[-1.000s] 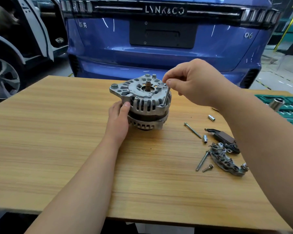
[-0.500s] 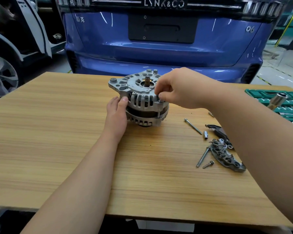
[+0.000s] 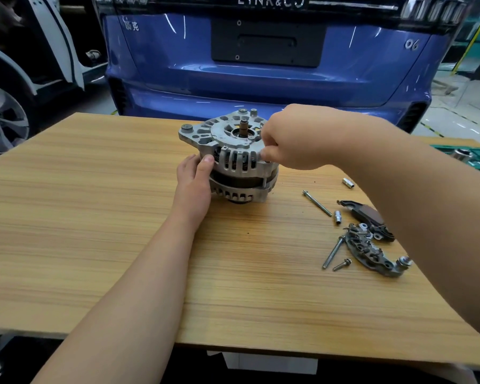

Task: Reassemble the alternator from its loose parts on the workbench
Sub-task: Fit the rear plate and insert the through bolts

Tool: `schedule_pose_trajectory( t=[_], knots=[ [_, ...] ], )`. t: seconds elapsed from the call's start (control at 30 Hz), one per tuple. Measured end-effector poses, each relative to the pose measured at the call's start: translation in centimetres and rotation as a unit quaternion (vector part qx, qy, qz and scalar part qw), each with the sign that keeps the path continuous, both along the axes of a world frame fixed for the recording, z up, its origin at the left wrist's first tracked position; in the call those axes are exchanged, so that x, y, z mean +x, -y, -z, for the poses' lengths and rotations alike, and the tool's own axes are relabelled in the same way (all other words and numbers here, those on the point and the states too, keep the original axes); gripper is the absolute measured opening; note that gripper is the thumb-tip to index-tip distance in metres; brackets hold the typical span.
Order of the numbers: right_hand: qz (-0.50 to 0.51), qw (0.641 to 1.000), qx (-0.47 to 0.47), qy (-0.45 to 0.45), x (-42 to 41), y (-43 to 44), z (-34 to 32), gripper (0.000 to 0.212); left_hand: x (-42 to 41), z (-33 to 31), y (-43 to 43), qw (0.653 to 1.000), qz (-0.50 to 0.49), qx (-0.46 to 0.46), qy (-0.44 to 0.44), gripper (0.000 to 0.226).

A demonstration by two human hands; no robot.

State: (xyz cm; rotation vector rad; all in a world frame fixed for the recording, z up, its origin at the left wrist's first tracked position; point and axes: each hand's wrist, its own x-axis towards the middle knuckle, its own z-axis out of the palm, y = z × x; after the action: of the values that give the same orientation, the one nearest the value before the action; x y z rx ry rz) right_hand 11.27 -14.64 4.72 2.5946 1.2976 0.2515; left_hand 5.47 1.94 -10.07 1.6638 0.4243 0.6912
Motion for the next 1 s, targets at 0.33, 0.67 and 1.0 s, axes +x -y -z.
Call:
schedule_pose_trajectory(
  t=[0.33, 0.67, 1.0],
  knots=[
    [-0.013, 0.999, -0.018, 0.031, 0.2, -0.2, 0.2, 0.031, -0.2, 0.2, 0.0, 1.0, 0.0, -0.015, -0.006, 0.041],
    [0.007, 0.999, 0.025, 0.039, 0.9, 0.2, 1.2, 0.056, -0.2, 0.1, 0.3, 0.998, -0.01, -0.067, 0.005, 0.067],
    [0.231, 0.962, -0.016, -0.145, 5.6, 4.6, 10.5, 0.026, -1.1, -0.9, 0.1, 0.993, -0.079, -0.084, -0.019, 0.071]
  ],
)
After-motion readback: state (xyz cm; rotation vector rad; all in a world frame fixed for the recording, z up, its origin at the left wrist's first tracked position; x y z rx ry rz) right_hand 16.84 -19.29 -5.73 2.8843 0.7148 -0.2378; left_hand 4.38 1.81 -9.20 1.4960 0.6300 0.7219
